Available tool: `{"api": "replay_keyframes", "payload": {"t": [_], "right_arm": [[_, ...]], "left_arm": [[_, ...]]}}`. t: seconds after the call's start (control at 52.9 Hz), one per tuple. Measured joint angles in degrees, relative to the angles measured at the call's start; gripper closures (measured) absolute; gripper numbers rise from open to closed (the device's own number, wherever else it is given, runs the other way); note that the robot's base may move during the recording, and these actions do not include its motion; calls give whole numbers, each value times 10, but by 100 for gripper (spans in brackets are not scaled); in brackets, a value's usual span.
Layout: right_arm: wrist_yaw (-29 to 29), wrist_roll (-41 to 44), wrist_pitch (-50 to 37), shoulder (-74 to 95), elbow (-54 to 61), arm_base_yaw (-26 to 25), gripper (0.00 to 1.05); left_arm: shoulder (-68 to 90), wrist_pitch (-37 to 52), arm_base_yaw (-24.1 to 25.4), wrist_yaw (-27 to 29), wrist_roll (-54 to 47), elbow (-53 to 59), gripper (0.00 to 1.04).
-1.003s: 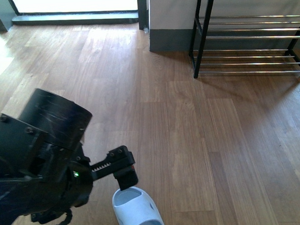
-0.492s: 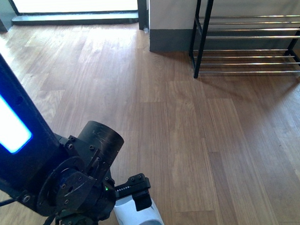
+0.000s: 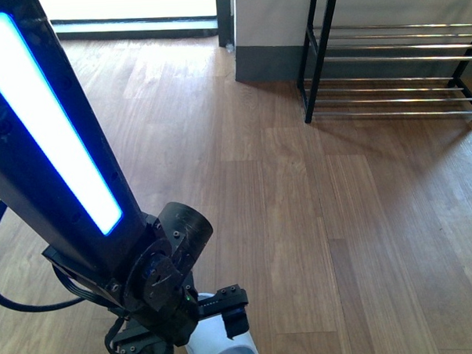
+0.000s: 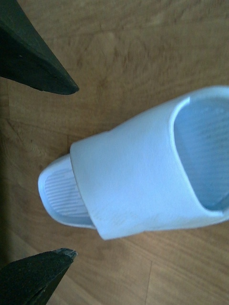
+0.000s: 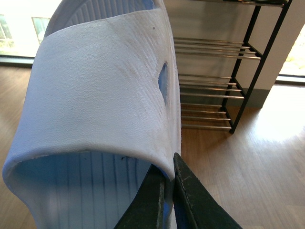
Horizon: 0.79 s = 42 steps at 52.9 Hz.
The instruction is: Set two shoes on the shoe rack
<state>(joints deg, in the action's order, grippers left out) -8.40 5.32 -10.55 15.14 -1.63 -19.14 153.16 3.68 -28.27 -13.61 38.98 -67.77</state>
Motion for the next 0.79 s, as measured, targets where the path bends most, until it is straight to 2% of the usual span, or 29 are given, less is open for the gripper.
{"api": "replay_keyframes", "payload": {"t": [0.265,0.473,0.794], "right_arm": [[0,0,0,0,0,0,103],[0,0,0,0,0,0,103],[0,0,0,0,0,0,103]], "left_arm": [[48,-49,-1,-44,-10,-61,9],[62,-103,-2,-31,-34,-82,9],[109,-135,-9,-12,-77,-103,9]]}}
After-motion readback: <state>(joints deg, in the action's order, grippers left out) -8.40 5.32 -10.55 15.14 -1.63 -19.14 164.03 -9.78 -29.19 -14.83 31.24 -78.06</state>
